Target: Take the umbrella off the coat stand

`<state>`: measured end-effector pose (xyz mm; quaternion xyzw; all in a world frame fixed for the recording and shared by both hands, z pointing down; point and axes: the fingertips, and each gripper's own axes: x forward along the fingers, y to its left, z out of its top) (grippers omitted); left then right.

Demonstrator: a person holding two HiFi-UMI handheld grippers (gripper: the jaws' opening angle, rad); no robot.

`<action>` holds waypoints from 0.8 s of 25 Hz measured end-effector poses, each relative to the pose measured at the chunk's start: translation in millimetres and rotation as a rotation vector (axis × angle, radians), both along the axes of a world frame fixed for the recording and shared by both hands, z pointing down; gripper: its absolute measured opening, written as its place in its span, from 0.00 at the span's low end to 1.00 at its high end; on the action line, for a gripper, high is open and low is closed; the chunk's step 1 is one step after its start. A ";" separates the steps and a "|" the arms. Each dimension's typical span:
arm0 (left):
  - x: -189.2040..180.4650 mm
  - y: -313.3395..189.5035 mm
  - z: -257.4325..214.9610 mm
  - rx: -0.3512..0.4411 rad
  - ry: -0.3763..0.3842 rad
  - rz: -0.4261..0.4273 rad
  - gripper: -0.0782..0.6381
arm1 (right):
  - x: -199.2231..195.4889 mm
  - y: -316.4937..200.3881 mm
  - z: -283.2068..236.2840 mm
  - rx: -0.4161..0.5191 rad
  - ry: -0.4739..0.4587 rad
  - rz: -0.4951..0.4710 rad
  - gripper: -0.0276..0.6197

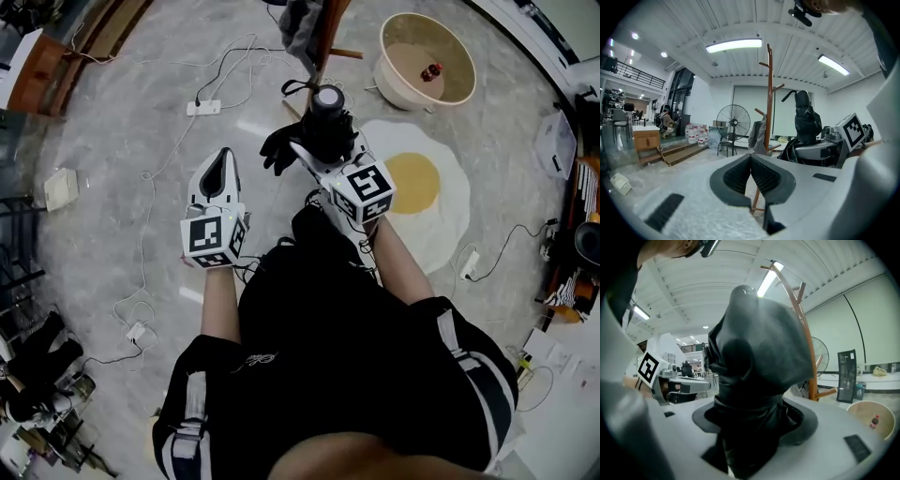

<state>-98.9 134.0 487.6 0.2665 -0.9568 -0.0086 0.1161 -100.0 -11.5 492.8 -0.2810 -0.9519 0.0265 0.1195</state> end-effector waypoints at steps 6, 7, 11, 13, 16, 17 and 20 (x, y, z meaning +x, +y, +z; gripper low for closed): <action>46.5 45.1 3.2 -0.005 0.008 -0.051 0.11 | 40.8 49.2 6.3 -0.011 0.019 -0.054 0.50; 51.3 52.6 2.8 -0.004 0.008 -0.059 0.11 | 45.1 57.5 5.8 -0.016 0.020 -0.060 0.50; 64.9 74.1 -5.7 0.008 -0.011 -0.072 0.11 | 59.9 84.3 -2.0 -0.029 0.008 -0.083 0.50; 68.1 80.1 -10.3 0.015 -0.021 -0.082 0.11 | 64.2 91.8 -4.3 -0.020 0.005 -0.093 0.50; 71.0 83.4 -15.7 0.022 -0.032 -0.095 0.11 | 67.5 95.1 -7.2 -0.022 0.000 -0.102 0.50; 72.0 83.9 -17.2 0.022 -0.035 -0.097 0.11 | 67.8 95.5 -8.3 -0.026 -0.002 -0.106 0.49; 73.4 86.6 -19.8 0.024 -0.042 -0.112 0.11 | 66.2 96.7 -10.8 -0.024 -0.005 -0.119 0.49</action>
